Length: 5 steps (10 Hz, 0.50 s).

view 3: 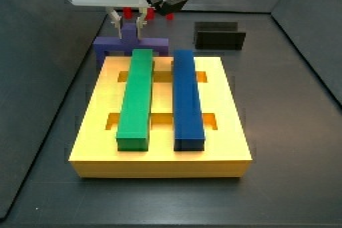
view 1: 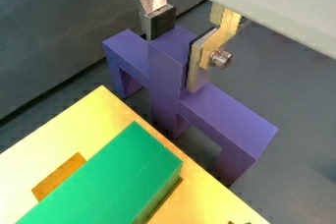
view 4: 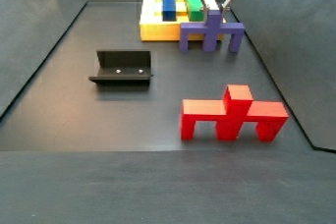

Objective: Pick up the purple object. Move up. Move to above the board. Insert the purple object.
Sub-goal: Pick up the purple object.

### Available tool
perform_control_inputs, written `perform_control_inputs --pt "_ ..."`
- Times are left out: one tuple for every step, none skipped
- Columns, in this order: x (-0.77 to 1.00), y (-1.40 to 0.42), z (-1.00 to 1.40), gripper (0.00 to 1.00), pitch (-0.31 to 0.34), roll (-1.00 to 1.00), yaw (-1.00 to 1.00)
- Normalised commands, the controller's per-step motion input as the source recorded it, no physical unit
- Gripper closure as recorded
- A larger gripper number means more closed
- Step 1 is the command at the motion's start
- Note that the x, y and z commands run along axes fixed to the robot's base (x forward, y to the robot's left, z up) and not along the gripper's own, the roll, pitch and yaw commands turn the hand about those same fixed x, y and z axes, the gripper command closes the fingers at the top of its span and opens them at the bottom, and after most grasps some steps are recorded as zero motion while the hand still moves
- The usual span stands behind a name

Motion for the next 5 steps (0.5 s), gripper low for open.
perform_control_inputs --pt "0.00 0.00 0.00 1.00 0.000 0.00 0.00" --pt "0.00 0.00 0.00 1.00 0.000 0.00 0.00" --pt "0.00 0.00 0.00 1.00 0.000 0.00 0.00" --pt "0.00 0.00 0.00 1.00 0.000 0.00 0.00" --pt "0.00 0.00 0.00 1.00 0.000 0.00 0.00"
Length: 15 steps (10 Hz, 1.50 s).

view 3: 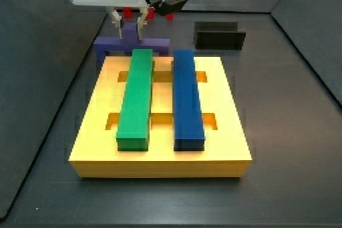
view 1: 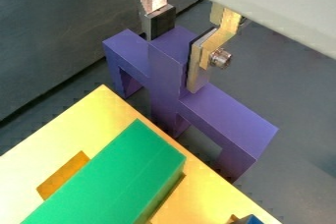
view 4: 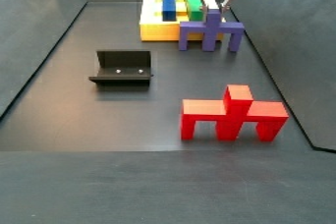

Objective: Pick up the purple object. Move up. Move to above the board. Insert the purple object.
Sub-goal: Pick up the purple object, then move up, then move to above the board.

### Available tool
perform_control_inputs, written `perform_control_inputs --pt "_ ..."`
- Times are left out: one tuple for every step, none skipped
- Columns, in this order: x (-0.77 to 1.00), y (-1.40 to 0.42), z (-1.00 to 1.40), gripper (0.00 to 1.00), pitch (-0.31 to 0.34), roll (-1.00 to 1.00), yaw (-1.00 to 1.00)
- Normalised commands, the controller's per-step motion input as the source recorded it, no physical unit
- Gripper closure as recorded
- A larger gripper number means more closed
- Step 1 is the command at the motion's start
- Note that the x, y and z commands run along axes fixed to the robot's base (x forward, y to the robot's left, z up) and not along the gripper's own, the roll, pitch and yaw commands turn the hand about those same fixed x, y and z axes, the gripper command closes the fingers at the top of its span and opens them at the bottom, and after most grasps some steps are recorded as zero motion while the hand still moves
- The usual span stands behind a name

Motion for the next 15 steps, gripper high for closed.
perform_control_inputs --pt "0.00 0.00 0.00 1.00 0.000 0.00 0.00" --pt "0.00 0.00 0.00 1.00 0.000 0.00 0.00" --pt "0.00 0.00 0.00 1.00 0.000 0.00 0.00" --pt "0.00 0.00 0.00 1.00 0.000 0.00 0.00" --pt "0.00 0.00 0.00 1.00 0.000 0.00 0.00" --pt "0.00 0.00 0.00 1.00 0.000 0.00 0.00" --pt "0.00 0.00 0.00 1.00 0.000 0.00 0.00" --pt "0.00 0.00 0.00 1.00 0.000 0.00 0.00" --pt "0.00 0.00 0.00 1.00 0.000 0.00 0.00" --pt "0.00 0.00 0.83 1.00 0.000 0.00 0.00" --pt "0.01 0.02 0.83 1.00 0.002 0.00 -0.01" --pt "-0.03 0.02 0.61 1.00 0.043 -0.05 -0.02" --pt "-0.02 0.02 0.33 1.00 0.046 -0.12 -0.02" --pt "0.00 0.00 1.40 1.00 0.000 0.00 0.00" --pt "-0.02 -0.01 1.40 1.00 0.019 0.05 0.00"
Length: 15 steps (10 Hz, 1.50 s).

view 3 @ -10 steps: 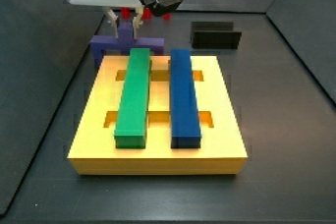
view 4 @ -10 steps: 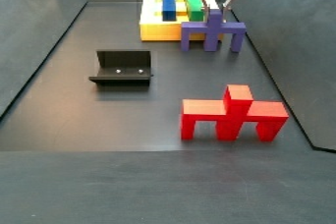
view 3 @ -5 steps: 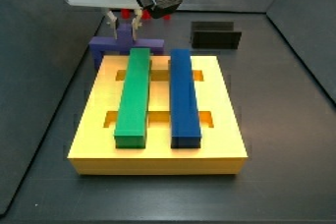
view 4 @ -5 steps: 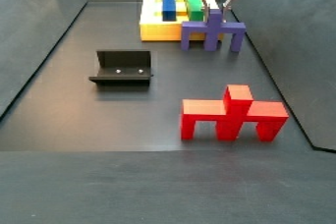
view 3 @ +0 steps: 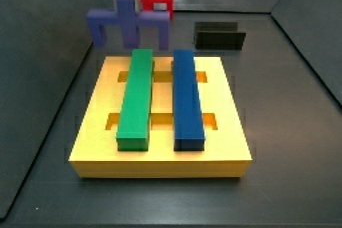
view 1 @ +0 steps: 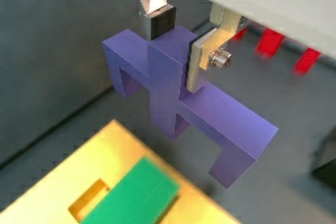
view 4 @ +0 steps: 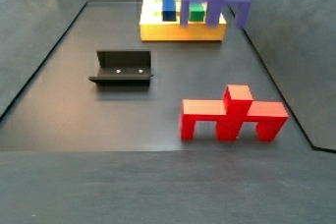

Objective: Pick up the purple object. Move up. Move to above the board. Insert the purple object.
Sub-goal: Move to above the board, then insert the purple object.

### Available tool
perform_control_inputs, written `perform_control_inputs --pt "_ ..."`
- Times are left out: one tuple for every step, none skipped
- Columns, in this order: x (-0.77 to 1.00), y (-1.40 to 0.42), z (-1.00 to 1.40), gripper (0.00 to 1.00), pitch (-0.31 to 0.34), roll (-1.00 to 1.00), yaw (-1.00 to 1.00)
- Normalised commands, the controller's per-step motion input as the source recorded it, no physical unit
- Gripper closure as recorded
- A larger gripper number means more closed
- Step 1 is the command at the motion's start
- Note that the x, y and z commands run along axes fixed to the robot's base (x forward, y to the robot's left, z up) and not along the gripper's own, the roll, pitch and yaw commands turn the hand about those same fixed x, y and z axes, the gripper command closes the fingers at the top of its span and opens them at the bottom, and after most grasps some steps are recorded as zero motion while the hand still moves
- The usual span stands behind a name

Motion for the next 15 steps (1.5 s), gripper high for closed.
perform_control_inputs --pt "-0.06 -0.02 1.40 1.00 0.032 0.00 0.00" --pt "-0.04 0.00 1.40 1.00 0.007 -0.05 -0.01" --pt "0.04 -0.01 1.40 1.00 0.058 -0.05 -0.01" --pt "0.02 0.00 0.69 1.00 0.097 -0.04 -0.01" --pt "0.01 0.01 0.29 1.00 0.084 -0.05 -0.01" --pt "0.95 -1.40 0.43 1.00 0.220 -0.20 0.13" --pt "0.94 -1.40 0.42 1.00 0.224 -0.17 0.13" --pt "1.06 -1.40 0.36 1.00 0.316 0.00 0.10" --pt "0.82 -0.97 0.28 1.00 0.302 0.01 0.05" --pt "0.43 -0.49 0.16 1.00 0.237 0.07 0.02" --pt "0.29 -0.34 0.12 1.00 0.167 0.06 0.02" --pt "0.00 0.00 -0.01 1.00 0.000 -0.01 0.00" --pt "0.00 0.00 0.00 1.00 0.000 -0.01 0.00" --pt "0.01 -0.02 0.00 1.00 0.000 0.00 0.00" --pt "0.00 -0.11 0.00 1.00 0.000 0.02 0.00"
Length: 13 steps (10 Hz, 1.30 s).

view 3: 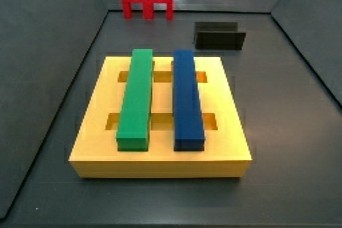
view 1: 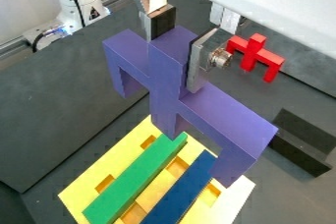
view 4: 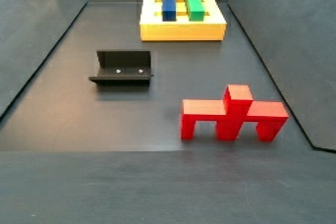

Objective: Pick up the purple object. Move up. Move to above the board. Insert the purple object.
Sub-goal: Insert the purple object.

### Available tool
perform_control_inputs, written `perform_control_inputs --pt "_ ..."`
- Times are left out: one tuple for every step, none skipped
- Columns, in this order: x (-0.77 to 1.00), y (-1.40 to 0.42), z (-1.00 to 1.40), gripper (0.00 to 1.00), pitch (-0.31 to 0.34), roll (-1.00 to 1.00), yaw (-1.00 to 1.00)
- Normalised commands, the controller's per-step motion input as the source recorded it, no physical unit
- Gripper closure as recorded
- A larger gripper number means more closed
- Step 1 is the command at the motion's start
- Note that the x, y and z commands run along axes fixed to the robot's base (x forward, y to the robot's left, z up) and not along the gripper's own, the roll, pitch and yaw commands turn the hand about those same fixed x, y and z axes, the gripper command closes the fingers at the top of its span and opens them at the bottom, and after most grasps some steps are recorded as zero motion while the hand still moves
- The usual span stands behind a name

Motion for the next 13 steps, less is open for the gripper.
perform_control_inputs --pt "0.00 -0.35 -0.62 1.00 -0.174 0.24 0.06" --pt "0.00 -0.61 -0.64 1.00 -0.183 0.28 0.14" --pt "0.00 -0.68 -0.67 1.00 -0.164 0.28 0.10" --pt "-0.03 -0.74 -0.65 1.00 -0.170 0.30 0.11" --pt "-0.07 -0.76 -0.61 1.00 -0.199 0.31 0.08" --pt "-0.08 -0.41 -0.67 1.00 -0.206 0.13 0.00" --pt "-0.14 -0.48 -0.70 1.00 -0.234 0.19 0.00" --pt "-0.13 -0.48 -0.65 1.00 -0.221 0.25 0.03" --pt "-0.07 -0.31 -0.62 1.00 -0.070 0.14 0.00" --pt "-0.21 -0.01 -0.54 1.00 -0.009 0.00 0.07" --pt "-0.25 0.00 -0.55 1.00 -0.063 0.03 0.16" --pt "0.00 -0.08 -0.63 1.00 0.000 0.09 0.11" --pt "0.10 -0.20 -0.52 1.00 0.000 -0.02 0.03"
